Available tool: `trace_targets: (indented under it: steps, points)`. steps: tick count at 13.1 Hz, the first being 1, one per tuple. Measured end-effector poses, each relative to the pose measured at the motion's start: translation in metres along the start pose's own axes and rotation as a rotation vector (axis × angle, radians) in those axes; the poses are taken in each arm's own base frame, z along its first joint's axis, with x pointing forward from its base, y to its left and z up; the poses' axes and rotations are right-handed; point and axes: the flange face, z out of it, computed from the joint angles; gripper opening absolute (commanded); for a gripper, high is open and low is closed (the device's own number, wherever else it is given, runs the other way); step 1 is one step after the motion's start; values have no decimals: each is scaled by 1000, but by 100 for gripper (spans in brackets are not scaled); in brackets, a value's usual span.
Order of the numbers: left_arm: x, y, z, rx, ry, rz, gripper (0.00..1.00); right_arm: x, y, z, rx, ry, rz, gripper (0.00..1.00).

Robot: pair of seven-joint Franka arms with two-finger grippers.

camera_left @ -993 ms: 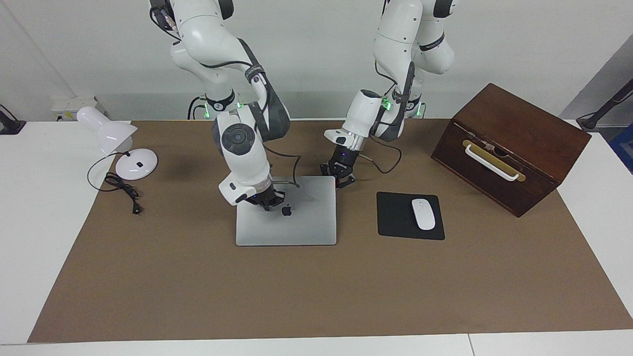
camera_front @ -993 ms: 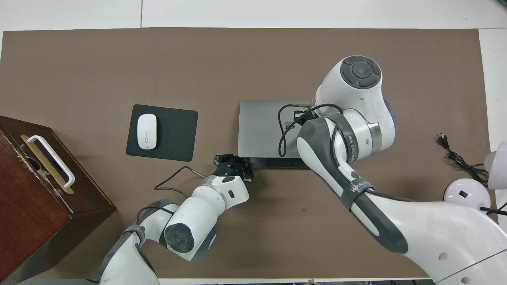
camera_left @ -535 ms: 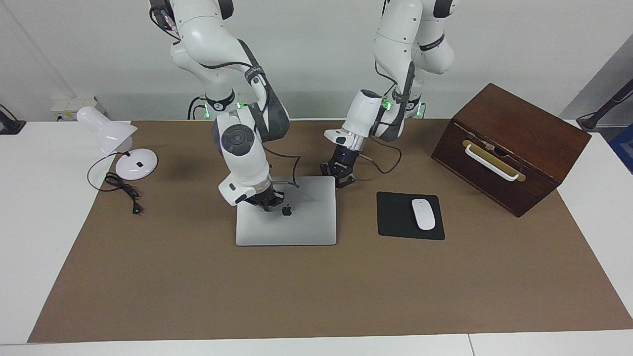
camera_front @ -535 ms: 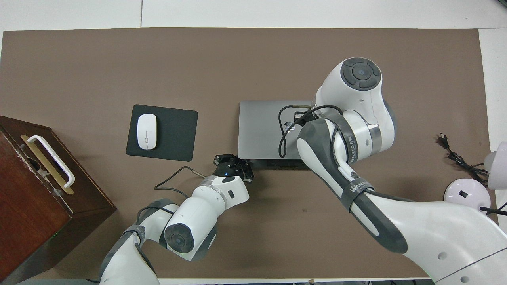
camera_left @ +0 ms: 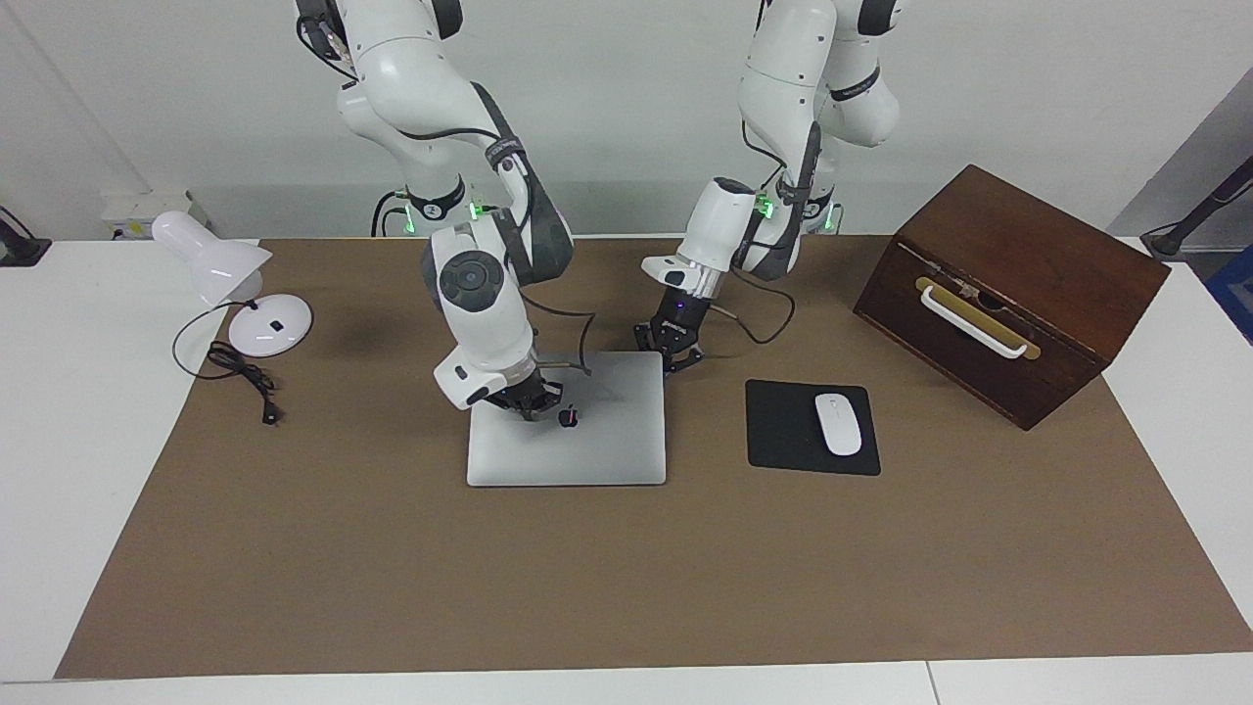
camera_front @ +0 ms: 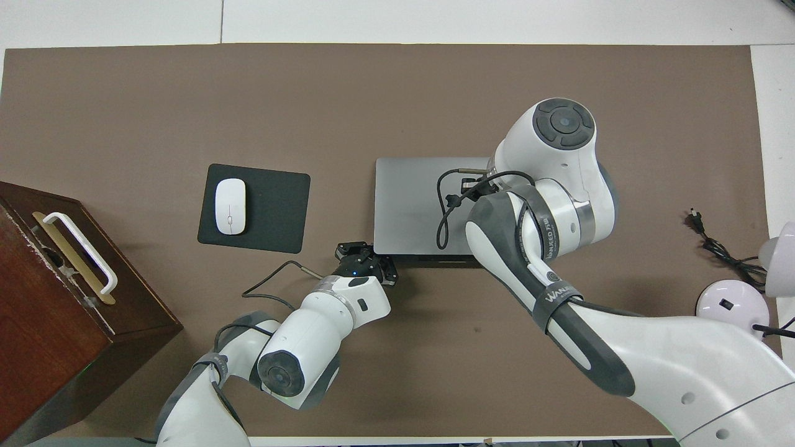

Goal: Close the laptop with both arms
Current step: 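Press the closed lid down with the right gripper, left gripper steadying base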

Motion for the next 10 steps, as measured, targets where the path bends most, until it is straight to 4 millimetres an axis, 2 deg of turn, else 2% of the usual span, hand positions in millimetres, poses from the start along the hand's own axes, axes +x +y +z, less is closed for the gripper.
trace_targets:
  steps: [10]
  points:
    - [0,0,0,0,1,0,0,-1,1,6,3,7,0,0]
